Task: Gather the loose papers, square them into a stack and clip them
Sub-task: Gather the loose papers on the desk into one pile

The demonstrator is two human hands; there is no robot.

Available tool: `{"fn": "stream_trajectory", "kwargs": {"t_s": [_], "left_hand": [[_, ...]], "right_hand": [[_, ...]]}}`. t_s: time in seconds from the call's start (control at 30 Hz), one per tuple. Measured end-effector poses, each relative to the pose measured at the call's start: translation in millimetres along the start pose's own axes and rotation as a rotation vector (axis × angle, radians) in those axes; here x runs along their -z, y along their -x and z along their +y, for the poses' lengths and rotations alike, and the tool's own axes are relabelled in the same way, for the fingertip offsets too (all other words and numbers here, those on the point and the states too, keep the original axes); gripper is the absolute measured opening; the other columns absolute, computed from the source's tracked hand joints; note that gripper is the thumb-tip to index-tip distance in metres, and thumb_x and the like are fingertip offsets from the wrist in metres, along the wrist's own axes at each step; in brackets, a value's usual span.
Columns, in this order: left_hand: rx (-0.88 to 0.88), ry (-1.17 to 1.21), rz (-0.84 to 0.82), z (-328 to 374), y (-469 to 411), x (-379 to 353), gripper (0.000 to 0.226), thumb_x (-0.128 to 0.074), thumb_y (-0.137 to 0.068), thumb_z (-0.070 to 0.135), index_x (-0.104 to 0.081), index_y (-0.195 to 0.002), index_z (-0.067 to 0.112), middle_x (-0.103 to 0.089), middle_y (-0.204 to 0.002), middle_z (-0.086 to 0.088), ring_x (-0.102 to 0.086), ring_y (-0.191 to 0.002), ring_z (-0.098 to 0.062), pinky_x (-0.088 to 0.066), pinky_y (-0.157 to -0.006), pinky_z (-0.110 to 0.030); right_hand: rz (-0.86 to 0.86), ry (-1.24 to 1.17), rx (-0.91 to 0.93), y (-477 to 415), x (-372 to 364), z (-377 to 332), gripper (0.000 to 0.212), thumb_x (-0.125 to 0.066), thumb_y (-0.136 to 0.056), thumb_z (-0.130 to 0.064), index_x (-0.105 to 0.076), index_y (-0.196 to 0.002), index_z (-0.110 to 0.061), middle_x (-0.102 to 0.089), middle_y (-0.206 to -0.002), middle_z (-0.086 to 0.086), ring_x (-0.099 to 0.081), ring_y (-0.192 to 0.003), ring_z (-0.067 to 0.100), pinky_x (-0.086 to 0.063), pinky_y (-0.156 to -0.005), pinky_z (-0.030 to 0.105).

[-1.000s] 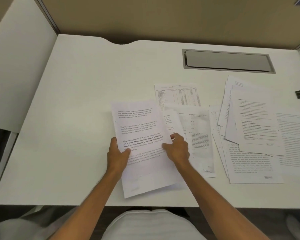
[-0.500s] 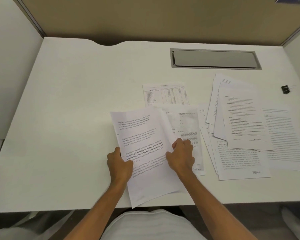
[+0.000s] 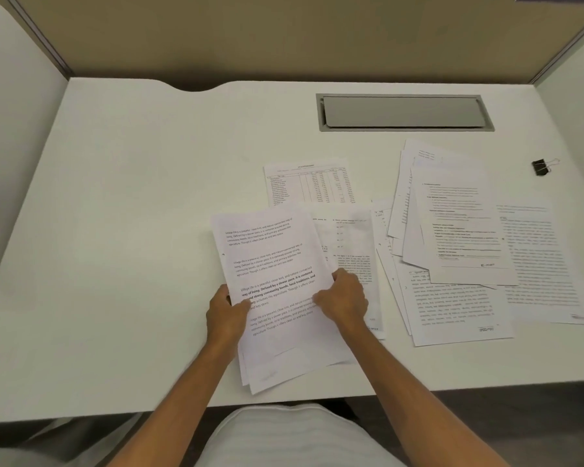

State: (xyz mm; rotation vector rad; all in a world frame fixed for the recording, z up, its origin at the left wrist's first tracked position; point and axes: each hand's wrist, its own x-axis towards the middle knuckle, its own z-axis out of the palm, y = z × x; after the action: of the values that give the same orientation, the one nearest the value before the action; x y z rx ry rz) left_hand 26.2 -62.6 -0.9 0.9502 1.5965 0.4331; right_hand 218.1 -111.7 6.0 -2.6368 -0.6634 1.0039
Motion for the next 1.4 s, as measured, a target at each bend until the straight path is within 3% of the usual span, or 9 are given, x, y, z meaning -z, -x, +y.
{"fn": "stream_trajectory", "kwargs": {"t_s": [0.17,0.4,0.57,0.7,0.9,1.03,1.17,1.3,1.4], "left_hand": [[-0.099,-0.011,0.023,1.5,8.8,-3.2,0.033,-0.054,-0.099,0.001,-0.055,-0.117,0.029,-0.066,-0.118,0.002,-0.065,-0.101,-0.016,-0.054,-0.094,-0.037],[-0.254,-0.156,-0.06,37.9,3.5,-17.3,0.033,-0.054,-0.1,0.008,-0.052,-0.132,0.018,-0.063,-0.13,0.001,-0.063,-0.115,-0.021,-0.051,-0.103,-0.042],[-0.271,-0.261,-0.171,60.1,-6.0,-58.1,0.025,-0.058,-0.099,0.006,-0.054,-0.121,0.015,-0.062,-0.114,0.004,-0.063,-0.1,-0.017,-0.051,-0.086,-0.028],[-0.318,-0.415,-0.14,54.4,-16.8,-81.5,0.025,-0.062,-0.091,0.002,-0.061,-0.115,0.01,-0.063,-0.114,-0.005,-0.064,-0.098,-0.025,-0.056,-0.083,-0.034],[-0.3,-0.472,-0.034,47.9,-28.8,-89.7,0.017,-0.071,-0.078,0.006,-0.066,-0.095,0.007,-0.065,-0.103,-0.015,-0.066,-0.082,-0.024,-0.061,-0.07,-0.037],[-0.227,-0.364,-0.043,55.2,-23.3,-90.9,0.025,-0.072,-0.079,0.001,-0.065,-0.102,0.009,-0.068,-0.103,-0.009,-0.069,-0.084,-0.024,-0.06,-0.07,-0.034],[-0.159,-0.282,-0.06,55.6,-19.1,-93.3,0.029,-0.071,-0.084,0.001,-0.058,-0.106,0.015,-0.065,-0.099,0.001,-0.066,-0.086,-0.02,-0.055,-0.068,-0.028],[-0.201,-0.279,-0.054,50.0,-19.8,-92.7,0.025,-0.071,-0.085,0.002,-0.059,-0.102,0.016,-0.067,-0.106,-0.004,-0.065,-0.084,-0.017,-0.048,-0.06,-0.019],[-0.243,-0.256,-0.039,48.7,-21.7,-87.7,0.027,-0.074,-0.083,0.004,-0.062,-0.104,0.017,-0.064,-0.108,-0.006,-0.067,-0.091,-0.02,-0.051,-0.064,-0.019]], "right_hand": [[-0.06,-0.163,0.053,-3.1,4.9,9.4,0.025,-0.07,-0.078,-0.028,-0.06,-0.099,-0.017,-0.067,-0.113,0.006,-0.065,-0.103,0.028,-0.055,-0.085,0.041],[0.009,-0.376,0.164,1.7,43.5,25.9,0.027,-0.061,-0.097,-0.02,-0.058,-0.122,-0.011,-0.063,-0.111,-0.001,-0.061,-0.098,0.019,-0.048,-0.08,0.028],[0.14,-0.257,0.084,-20.1,51.7,49.1,0.018,-0.065,-0.091,-0.024,-0.049,-0.087,-0.017,-0.057,-0.092,0.005,-0.056,-0.085,0.024,-0.041,-0.062,0.027],[0.188,-0.108,0.011,-28.6,52.5,57.1,0.026,-0.065,-0.092,-0.027,-0.057,-0.109,-0.008,-0.05,-0.118,0.012,-0.051,-0.112,0.03,-0.041,-0.072,0.034],[0.17,-0.163,-0.047,-34.1,52.6,52.7,0.042,-0.066,-0.093,-0.023,-0.051,-0.13,-0.008,-0.052,-0.127,0.014,-0.06,-0.109,0.033,-0.049,-0.079,0.036],[0.152,-0.303,-0.07,-37.8,50.3,51.5,0.044,-0.067,-0.09,-0.014,-0.045,-0.128,-0.008,-0.064,-0.122,0.015,-0.065,-0.103,0.034,-0.058,-0.086,0.044],[0.122,-0.465,-0.095,-41.1,53.9,55.2,0.041,-0.063,-0.09,-0.008,-0.049,-0.129,-0.007,-0.066,-0.118,0.011,-0.064,-0.093,0.026,-0.055,-0.073,0.034],[0.065,-0.529,-0.002,-43.7,58.6,62.1,0.046,-0.066,-0.088,-0.01,-0.058,-0.134,-0.014,-0.067,-0.129,0.006,-0.065,-0.116,0.027,-0.055,-0.099,0.044],[0.025,-0.627,0.0,-50.0,66.9,68.4,0.048,-0.068,-0.088,-0.005,-0.059,-0.134,-0.015,-0.067,-0.129,0.002,-0.066,-0.115,0.027,-0.054,-0.101,0.041]]}}
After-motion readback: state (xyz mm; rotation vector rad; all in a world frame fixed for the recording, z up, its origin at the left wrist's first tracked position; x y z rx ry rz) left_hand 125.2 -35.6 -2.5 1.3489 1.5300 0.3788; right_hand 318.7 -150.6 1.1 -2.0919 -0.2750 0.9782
